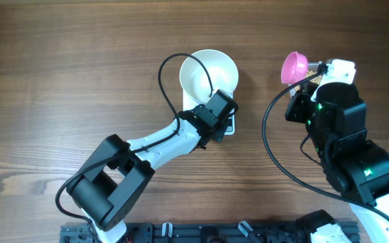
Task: Scoop item into bowl and weigh 150g on scale
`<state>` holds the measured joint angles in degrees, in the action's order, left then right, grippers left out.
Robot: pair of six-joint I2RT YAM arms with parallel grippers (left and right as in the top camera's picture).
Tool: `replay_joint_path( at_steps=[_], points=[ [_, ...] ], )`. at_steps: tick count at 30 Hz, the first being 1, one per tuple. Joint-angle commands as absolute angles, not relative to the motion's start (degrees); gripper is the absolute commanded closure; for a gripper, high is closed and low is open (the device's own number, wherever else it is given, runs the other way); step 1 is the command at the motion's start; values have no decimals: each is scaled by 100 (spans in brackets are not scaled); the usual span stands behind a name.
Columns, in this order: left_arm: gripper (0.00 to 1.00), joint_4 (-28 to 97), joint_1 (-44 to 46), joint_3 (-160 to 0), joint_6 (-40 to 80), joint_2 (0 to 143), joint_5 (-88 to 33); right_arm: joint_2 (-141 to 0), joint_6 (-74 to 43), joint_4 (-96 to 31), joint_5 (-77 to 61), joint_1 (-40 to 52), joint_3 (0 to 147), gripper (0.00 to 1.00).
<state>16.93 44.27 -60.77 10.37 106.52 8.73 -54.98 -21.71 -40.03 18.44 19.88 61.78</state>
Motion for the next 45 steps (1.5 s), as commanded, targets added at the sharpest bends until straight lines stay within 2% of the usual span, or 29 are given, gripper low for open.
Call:
replay_joint_path(
  at_steps=[1,45],
  points=[
    [96,1761,4438,-6034,1092,11137,862,-5492,-2097,-3997,1800,1962,6355,96],
    [96,2432,4442,-6034,1245,11625,801,-5492,-1951,-3887,1822,1962,6355,96]
  ],
)
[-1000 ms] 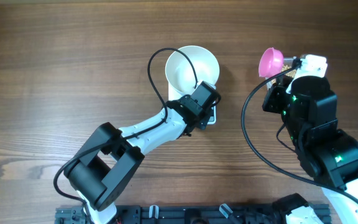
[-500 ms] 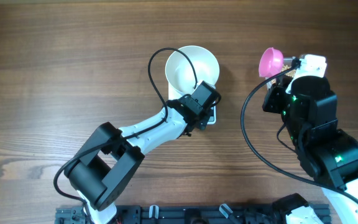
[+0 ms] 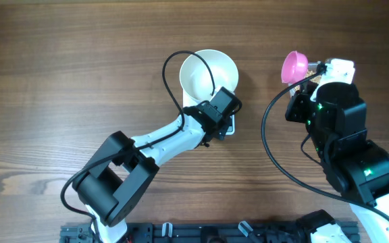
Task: Scoop item into bowl and weigh 150g on scale
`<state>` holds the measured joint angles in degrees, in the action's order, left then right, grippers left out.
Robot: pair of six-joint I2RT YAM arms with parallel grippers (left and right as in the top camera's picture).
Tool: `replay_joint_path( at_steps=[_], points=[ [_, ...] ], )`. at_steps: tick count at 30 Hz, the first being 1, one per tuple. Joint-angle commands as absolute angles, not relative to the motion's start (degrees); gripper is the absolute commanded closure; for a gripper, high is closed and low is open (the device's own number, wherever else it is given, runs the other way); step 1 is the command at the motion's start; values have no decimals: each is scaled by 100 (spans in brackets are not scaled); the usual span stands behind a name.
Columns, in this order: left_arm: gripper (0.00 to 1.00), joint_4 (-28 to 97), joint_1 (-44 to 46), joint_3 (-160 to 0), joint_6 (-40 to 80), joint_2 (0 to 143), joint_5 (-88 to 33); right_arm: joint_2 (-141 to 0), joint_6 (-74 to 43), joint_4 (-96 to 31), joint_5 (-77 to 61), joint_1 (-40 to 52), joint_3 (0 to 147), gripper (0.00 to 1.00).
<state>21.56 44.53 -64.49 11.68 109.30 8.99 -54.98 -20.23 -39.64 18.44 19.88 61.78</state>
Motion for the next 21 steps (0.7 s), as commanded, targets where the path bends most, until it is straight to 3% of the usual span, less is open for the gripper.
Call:
replay_joint_path(
  at_steps=[1,21],
  points=[
    [96,2458,4442,-6036,1243,11605,801,-5492,-1949,-3879,1822,1962,6355,96],
    [96,2235,4442,-6034,1245,11616,1015,-5492,-1940,-3822,1820,1962,6355,96]
  ],
)
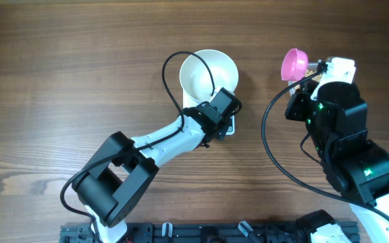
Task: Scoop item into bowl and weigh 150g on scale
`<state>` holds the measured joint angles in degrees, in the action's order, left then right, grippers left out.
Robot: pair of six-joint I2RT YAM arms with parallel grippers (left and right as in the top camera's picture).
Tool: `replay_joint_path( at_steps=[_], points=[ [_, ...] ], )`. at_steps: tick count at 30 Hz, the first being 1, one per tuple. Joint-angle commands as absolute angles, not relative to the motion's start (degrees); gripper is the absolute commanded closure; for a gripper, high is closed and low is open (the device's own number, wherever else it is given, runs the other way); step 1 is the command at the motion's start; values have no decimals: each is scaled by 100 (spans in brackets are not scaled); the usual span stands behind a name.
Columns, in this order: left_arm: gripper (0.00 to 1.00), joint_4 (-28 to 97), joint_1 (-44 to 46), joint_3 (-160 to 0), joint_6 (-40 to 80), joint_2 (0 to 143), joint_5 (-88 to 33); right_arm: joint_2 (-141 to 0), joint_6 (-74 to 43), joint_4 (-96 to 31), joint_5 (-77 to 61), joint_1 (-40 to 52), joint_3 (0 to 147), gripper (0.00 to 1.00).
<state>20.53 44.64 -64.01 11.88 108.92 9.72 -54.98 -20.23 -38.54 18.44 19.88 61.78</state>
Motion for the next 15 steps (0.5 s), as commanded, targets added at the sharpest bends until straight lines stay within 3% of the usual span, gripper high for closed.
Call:
replay_joint_path(
  at_steps=[1,15],
  points=[
    [96,2259,4442,-6034,1243,11633,1017,-5492,-1925,-3822,1820,1962,6355,96],
    [96,2421,4442,-6034,1240,11668,1253,-5492,-1813,-3765,1822,1962,6355,96]
  ],
)
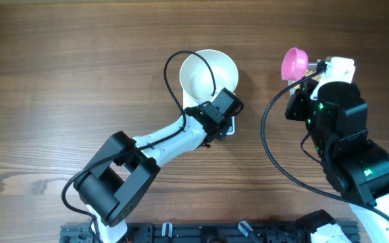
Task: Scoop item into bowl and weigh 150g on scale
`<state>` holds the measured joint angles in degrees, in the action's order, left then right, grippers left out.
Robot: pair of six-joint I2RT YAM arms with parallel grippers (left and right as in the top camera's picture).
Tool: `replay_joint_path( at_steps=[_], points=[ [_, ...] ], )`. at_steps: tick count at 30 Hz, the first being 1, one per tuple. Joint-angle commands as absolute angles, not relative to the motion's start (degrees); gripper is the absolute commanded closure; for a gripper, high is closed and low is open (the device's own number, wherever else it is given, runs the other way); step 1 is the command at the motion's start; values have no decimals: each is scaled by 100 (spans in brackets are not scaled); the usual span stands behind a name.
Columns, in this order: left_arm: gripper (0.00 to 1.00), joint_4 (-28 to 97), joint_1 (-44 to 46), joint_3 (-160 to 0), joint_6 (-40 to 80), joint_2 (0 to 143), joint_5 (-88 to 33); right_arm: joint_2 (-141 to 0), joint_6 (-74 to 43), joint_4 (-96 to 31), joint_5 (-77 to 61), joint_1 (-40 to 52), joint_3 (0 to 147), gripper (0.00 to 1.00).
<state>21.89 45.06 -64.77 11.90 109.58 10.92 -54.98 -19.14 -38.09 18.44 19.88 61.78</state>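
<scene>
A white bowl (206,73) stands on a white scale (230,126), of which only a corner shows. My left gripper (220,108) is at the bowl's near rim, over the scale. Its fingers are hidden under the wrist, so I cannot tell whether they are open or shut. A pink scoop (294,65) is to the right of the bowl. Its handle runs into my right gripper (314,69), which looks shut on it. The item to be scooped is not in view.
A small white object (342,67) sits just right of the right gripper. The bulky right arm (346,148) fills the right side. A black cable (181,64) loops over the bowl's left rim. Brown wooden tabletop (66,74) stretches to the left.
At first my left wrist was at the bowl's near rim over the scale. By 1.2 s ago it had shifted slightly right and the elbow had swung a little; it has stayed there since. The right gripper and pink scoop have not moved.
</scene>
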Motion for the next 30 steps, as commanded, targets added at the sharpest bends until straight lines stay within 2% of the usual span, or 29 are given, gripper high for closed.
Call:
replay_joint_path(
  at_steps=[1,13,20,30],
  points=[
    [96,2460,4442,-6031,1240,11708,1256,-5492,-1813,-3763,1822,1962,6355,96],
    [96,2526,4442,-6003,1245,11924,1251,-5492,-1813,-3684,1822,1962,6355,96],
    [96,2510,4442,-6169,1236,10796,1404,-5492,-1820,-3642,1820,1962,6355,96],
    [96,2458,4442,-6316,1223,10589,1485,-5492,-1820,-3647,1820,1962,6355,96]
  ],
)
